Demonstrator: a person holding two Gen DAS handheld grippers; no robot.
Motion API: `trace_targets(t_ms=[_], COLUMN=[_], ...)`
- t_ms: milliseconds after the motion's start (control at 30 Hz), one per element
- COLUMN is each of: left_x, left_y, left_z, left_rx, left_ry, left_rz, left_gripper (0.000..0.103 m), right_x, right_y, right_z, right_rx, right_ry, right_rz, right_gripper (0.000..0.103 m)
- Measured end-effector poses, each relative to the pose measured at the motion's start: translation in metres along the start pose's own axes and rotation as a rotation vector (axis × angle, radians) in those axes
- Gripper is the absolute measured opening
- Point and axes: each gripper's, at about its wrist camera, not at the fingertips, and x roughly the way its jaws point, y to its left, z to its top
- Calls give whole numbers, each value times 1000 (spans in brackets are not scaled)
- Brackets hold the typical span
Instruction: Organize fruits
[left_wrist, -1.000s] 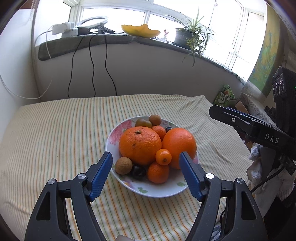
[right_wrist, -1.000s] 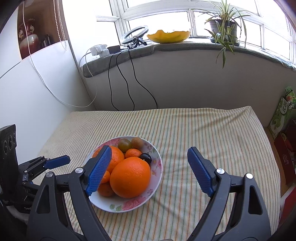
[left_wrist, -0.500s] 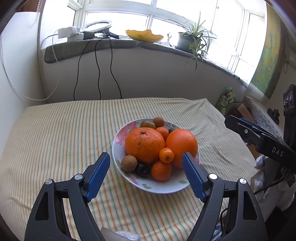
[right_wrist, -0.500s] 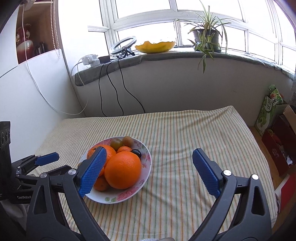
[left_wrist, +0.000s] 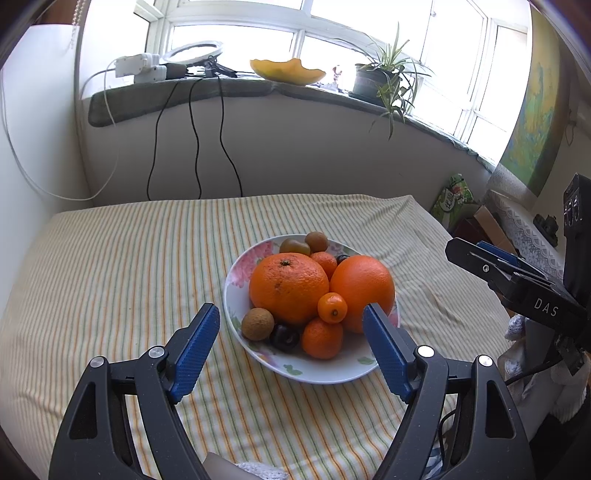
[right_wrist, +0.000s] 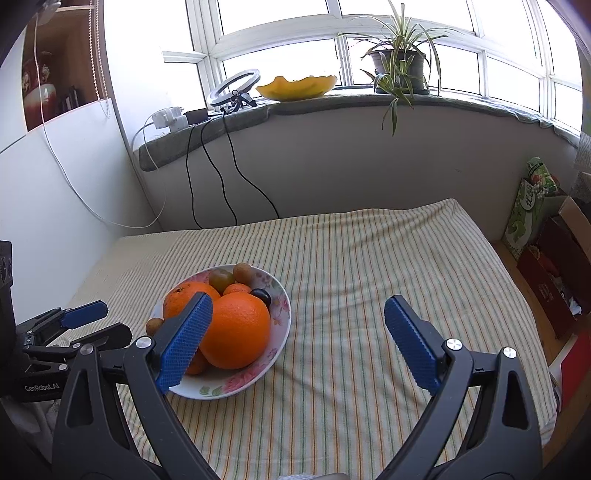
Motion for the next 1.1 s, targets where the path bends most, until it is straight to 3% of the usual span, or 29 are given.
trace_targets(t_ms=[1100], left_x=[1], left_y=[1], left_z=[-2], left_rx=[17], left_ry=[-7], left_rz=[19], left_gripper=[80], right_x=[10], right_y=[-1], right_z=[-7], right_rx=[22], right_ry=[45], right_rz=[17], right_gripper=[96])
